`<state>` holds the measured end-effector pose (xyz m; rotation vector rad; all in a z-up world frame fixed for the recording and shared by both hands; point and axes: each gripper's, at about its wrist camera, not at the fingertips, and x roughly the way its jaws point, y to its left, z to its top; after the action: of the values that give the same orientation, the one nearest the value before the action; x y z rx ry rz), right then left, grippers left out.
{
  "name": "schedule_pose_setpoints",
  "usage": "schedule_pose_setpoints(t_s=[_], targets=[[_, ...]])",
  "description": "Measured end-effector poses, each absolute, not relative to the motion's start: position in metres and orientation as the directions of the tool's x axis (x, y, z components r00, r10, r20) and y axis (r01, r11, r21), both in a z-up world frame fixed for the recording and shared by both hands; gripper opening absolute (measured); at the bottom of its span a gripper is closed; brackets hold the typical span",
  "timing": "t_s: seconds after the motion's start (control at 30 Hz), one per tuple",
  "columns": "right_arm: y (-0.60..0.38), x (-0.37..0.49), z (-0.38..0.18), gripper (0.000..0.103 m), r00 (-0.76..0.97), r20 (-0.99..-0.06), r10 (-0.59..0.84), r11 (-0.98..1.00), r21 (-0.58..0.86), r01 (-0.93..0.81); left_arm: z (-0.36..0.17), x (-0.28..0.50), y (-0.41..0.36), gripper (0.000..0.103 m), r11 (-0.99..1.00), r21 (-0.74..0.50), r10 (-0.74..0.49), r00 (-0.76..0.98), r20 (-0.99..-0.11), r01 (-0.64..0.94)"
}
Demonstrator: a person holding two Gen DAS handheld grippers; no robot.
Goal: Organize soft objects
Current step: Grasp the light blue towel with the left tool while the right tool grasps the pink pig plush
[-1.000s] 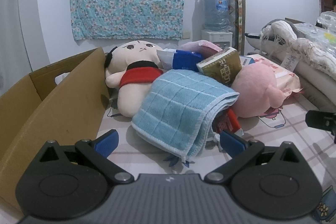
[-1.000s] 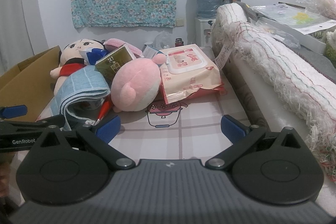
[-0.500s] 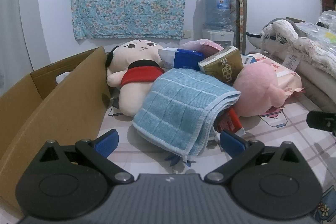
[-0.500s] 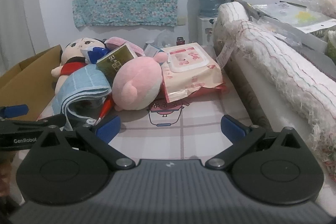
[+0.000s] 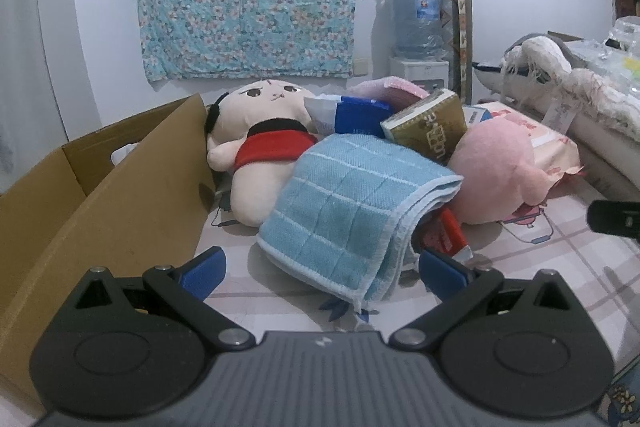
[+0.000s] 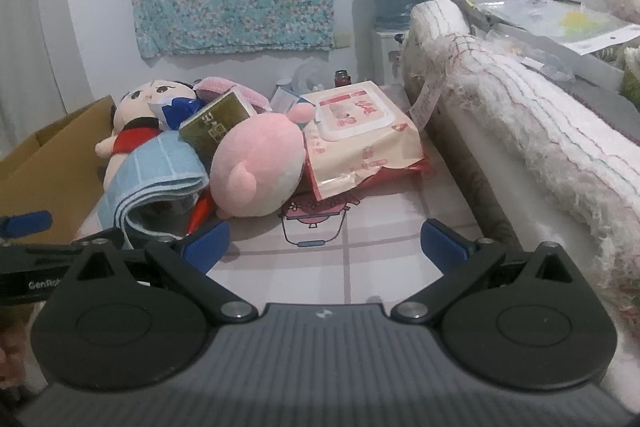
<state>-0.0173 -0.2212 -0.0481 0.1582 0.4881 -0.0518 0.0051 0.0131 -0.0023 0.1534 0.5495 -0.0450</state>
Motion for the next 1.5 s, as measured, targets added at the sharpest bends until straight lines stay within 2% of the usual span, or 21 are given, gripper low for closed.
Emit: schedule_pose_setpoints(t_s=[0.13, 0.23, 0.4, 0.53, 0.7, 0.8, 0.97, 1.03, 1.1, 1.27, 1.33, 1.37, 1.43, 1.5], targets=[[-0.219, -0.009, -0.043, 0.102, 0.89, -0.456, 0.026, 0.987, 0.151, 0.048, 0.0, 0.004, 0.012, 0.102, 0.988, 0.125, -0.019, 0.858, -0.513, 0.096], [-0.219, 0.0, -0.037, 0.1, 0.897, -0.436, 0.072, 0.984, 0.176, 0.007, 0.003, 0.004, 0.015, 0.097, 0.989, 0.094, -0.053, 0.864, -0.501, 0.116], [-0.23, 0.012, -0.035, 0.082, 0.89, -0.426, 0.161, 0.963, 0.265, -0.048, 0.009, 0.01, 0.018, 0.091, 0.987, 0.041, -0.116, 0.866, -0.487, 0.156], [-0.242, 0.028, -0.027, 0.075, 0.887, -0.409, 0.212, 0.942, 0.326, -0.075, 0.015, 0.017, 0.013, 0.091, 0.981, 0.039, -0.149, 0.875, -0.46, 0.188], [-0.257, 0.059, -0.021, 0.079, 0.869, -0.405, 0.283, 0.905, 0.413, -0.102, 0.011, 0.026, 0.002, 0.091, 0.968, 0.103, -0.159, 0.874, -0.458, 0.23], [-0.257, 0.065, -0.022, 0.084, 0.852, -0.413, 0.322, 0.888, 0.444, -0.121, 0.006, 0.027, -0.009, 0.091, 0.947, 0.217, -0.118, 0.885, -0.449, 0.236], [-0.248, 0.073, -0.026, 0.085, 0.835, -0.448, 0.32, 0.9, 0.418, -0.12, -0.007, 0.035, -0.026, 0.091, 0.889, 0.368, -0.078, 0.882, -0.464, 0.272], [-0.244, 0.078, -0.03, 0.085, 0.82, -0.468, 0.33, 0.9, 0.418, -0.123, -0.014, 0.038, -0.032, 0.087, 0.853, 0.441, -0.054, 0.887, -0.458, 0.28], [-0.24, 0.084, -0.031, 0.085, 0.817, -0.481, 0.319, 0.909, 0.4, -0.119, -0.018, 0.041, -0.035, 0.077, 0.822, 0.501, -0.037, 0.904, -0.426, 0.27], [-0.232, 0.095, -0.037, 0.085, 0.789, -0.526, 0.317, 0.914, 0.39, -0.107, -0.024, 0.059, -0.038, 0.053, 0.777, 0.522, -0.111, 0.893, -0.437, 0.352], [-0.229, 0.1, -0.041, 0.085, 0.778, -0.534, 0.332, 0.908, 0.404, -0.11, -0.031, 0.06, -0.043, 0.051, 0.753, 0.554, -0.103, 0.895, -0.434, 0.355], [-0.229, 0.102, -0.042, 0.085, 0.776, -0.54, 0.325, 0.91, 0.402, -0.101, -0.033, 0.059, -0.045, 0.047, 0.734, 0.58, -0.099, 0.9, -0.424, 0.354], [-0.227, 0.105, -0.045, 0.082, 0.777, -0.55, 0.307, 0.915, 0.395, -0.082, -0.034, 0.056, -0.047, 0.04, 0.722, 0.594, -0.111, 0.907, -0.405, 0.354], [-0.228, 0.108, -0.046, 0.071, 0.785, -0.555, 0.277, 0.915, 0.401, -0.04, -0.031, 0.057, -0.044, 0.03, 0.739, 0.574, -0.121, 0.907, -0.402, 0.353]])
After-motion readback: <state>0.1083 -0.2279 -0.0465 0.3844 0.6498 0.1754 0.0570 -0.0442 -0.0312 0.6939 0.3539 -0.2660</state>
